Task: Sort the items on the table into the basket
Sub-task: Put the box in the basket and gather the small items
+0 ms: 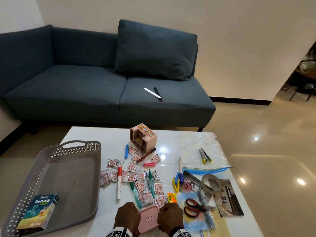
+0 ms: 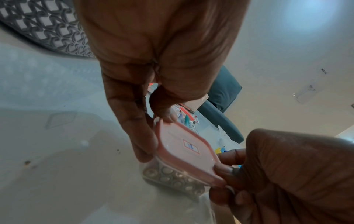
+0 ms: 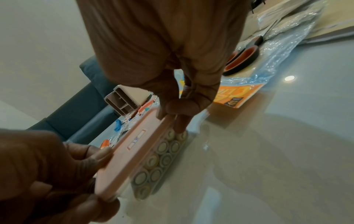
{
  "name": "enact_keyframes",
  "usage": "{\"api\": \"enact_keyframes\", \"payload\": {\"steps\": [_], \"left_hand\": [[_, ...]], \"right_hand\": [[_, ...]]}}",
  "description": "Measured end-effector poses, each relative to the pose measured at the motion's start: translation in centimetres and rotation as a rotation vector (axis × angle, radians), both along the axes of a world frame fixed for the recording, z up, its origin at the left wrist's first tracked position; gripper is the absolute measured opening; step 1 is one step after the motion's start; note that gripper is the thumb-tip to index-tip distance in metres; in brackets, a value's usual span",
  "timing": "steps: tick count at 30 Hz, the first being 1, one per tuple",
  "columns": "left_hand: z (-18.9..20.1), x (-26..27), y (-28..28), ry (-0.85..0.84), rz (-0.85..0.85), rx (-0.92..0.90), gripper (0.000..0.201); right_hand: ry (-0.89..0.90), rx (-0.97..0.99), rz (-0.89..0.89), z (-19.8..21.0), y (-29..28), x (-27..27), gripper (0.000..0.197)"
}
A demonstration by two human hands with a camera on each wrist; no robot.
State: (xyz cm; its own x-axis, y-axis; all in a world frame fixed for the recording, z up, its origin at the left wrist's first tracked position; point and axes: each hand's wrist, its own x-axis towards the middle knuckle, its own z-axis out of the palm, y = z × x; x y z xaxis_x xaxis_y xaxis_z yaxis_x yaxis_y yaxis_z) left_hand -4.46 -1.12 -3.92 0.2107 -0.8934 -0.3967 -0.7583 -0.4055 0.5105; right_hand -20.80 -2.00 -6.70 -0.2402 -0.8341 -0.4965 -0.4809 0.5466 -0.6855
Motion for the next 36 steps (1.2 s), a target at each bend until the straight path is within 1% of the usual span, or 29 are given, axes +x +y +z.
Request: {"api": "enact_keyframes", "payload": {"steps": [5, 10, 14, 16, 17, 19, 20, 23, 25, 26, 29, 31, 32, 34, 36], "left_hand": [[0.3, -0.1, -0.1, 0.030, 0.008, 0.000, 0.020], [0.8, -0.1, 0.4, 0.043, 0.042, -0.014, 0.021], [1.1, -0.2, 0.6, 0.026, 0.056, -0.003, 0.016], [1.4, -0.3, 0.6, -0.018, 0.021, 0.002, 0.009], [1.4, -0.4, 0.6, -0.040, -0.004, 0.000, 0.004], [1.6, -0.6, 0.7, -0.094, -0.067, 0.014, 0.011], [1.8, -0.6, 0.7, -0.117, -0.093, 0.021, 0.016], [1.8, -0.8, 0.9, -0.117, -0.157, 0.065, 0.030], [1.9, -1.1, 1.1, -0.095, -0.164, 0.110, 0.043], [1.8, -1.2, 1.2, -0.087, -0.151, 0.120, 0.044], [1.9, -1.4, 1.4, -0.104, -0.111, 0.080, 0.030], [1.9, -1.4, 1.4, -0.069, -0.115, -0.002, 0.020], [1.8, -1.4, 1.4, -0.032, -0.125, -0.020, 0.018], [1.6, -1.3, 1.3, -0.033, -0.141, -0.002, 0.019], [1.5, -0.9, 1.2, -0.045, -0.088, 0.015, 0.021]], "right_hand": [[0.012, 0.003, 0.001, 1.6, 0.1, 0.3, 0.019], [0.010, 0.001, 0.006, 1.2, 0.0, 0.2, 0.018], [0.016, 0.019, 0.028, 0.5, -0.2, 0.0, 0.020], [0.013, 0.029, 0.053, -0.4, -0.4, -0.2, 0.021], [0.034, 0.040, 0.079, 0.1, -0.2, -0.1, 0.019], [0.083, 0.025, 0.146, 2.6, 0.4, 0.3, 0.013], [0.130, 0.011, 0.212, 3.3, 0.6, 0.4, 0.013], [0.234, -0.054, 0.411, 5.1, 0.6, 1.3, 0.034], [0.281, -0.092, 0.474, 5.8, 0.6, 1.8, 0.037], [0.310, -0.103, 0.465, 6.0, 0.6, 1.9, 0.039], [0.399, -0.016, 0.369, 5.8, 0.8, 1.6, 0.034], [0.399, 0.029, 0.387, 5.8, 1.2, 1.4, 0.039], [0.390, 0.045, 0.400, 5.8, 1.5, 1.4, 0.041], [0.366, 0.045, 0.440, 6.0, 1.9, 1.5, 0.041], [0.342, 0.016, 0.450, 6.4, 2.2, 1.6, 0.037]]}}
